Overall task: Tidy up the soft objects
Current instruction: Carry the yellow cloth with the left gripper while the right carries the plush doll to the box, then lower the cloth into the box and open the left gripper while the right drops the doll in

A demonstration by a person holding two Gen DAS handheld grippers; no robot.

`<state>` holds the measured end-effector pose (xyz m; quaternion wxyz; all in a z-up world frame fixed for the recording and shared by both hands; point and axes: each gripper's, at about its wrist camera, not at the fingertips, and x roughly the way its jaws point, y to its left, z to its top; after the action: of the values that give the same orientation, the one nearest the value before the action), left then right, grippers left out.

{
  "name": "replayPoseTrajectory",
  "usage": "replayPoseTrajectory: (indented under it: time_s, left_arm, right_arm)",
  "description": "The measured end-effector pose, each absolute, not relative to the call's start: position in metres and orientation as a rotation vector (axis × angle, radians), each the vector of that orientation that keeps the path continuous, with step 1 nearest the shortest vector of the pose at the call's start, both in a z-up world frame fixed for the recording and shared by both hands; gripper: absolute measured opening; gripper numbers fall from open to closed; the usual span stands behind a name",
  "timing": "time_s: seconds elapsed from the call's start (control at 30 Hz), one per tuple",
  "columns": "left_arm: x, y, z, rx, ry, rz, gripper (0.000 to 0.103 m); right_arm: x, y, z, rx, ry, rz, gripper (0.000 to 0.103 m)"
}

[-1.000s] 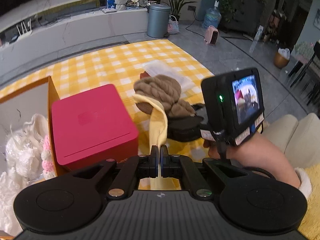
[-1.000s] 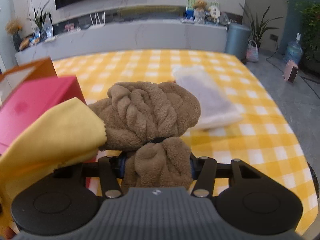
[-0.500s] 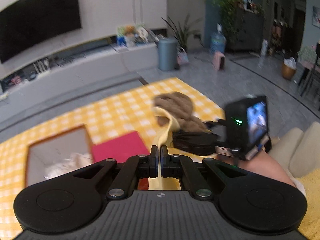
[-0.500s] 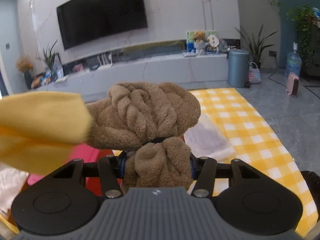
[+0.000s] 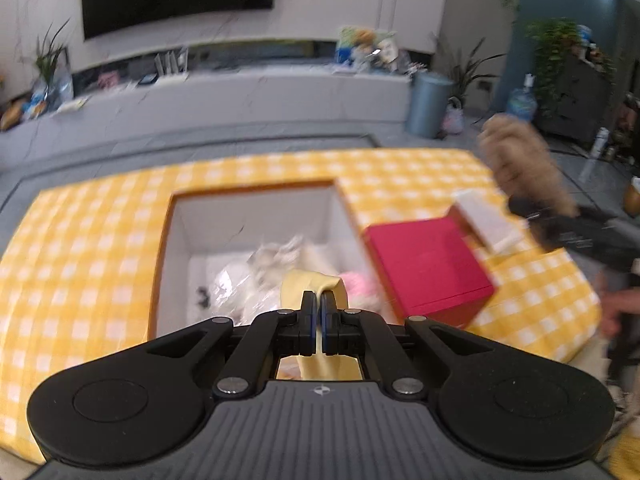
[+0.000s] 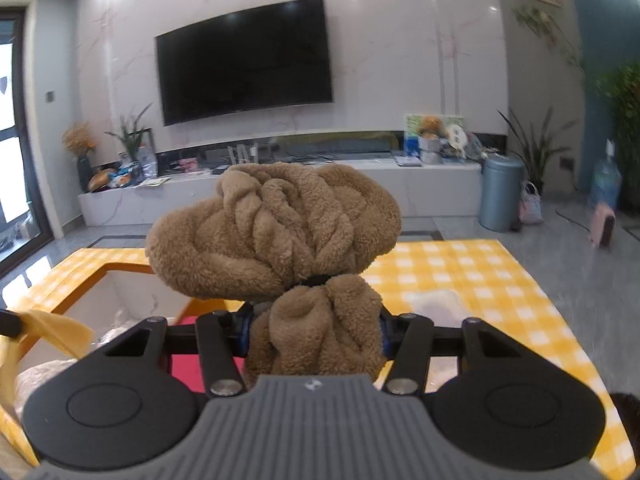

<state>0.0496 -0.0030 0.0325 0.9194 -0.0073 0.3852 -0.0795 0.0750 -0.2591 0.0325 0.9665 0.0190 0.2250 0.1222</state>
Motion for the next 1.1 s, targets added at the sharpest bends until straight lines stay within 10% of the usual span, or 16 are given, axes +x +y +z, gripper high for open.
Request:
replayPoseTrajectory:
  time_s: [0.4,0.63,1.1]
  left_arm:
    - [0.086,0.043,-0.051,-0.006,0.997,-0.148,0.006]
    - [0.060,0.045,-0.033,0.047,0.961,-0.192,0.079]
    - [0.007,0.091,0.017,-0.011,0.641,0.088,0.095]
  right_arm:
    - [0.071,-0.170,0.049,-0.134,0.527,0.530,0.053]
    - [0.102,-0.112,0.045,-0.184,0.625,0.621,0.053]
    - [0.140,-0.019,0.002,-0.069,0.813,0.566,0.053]
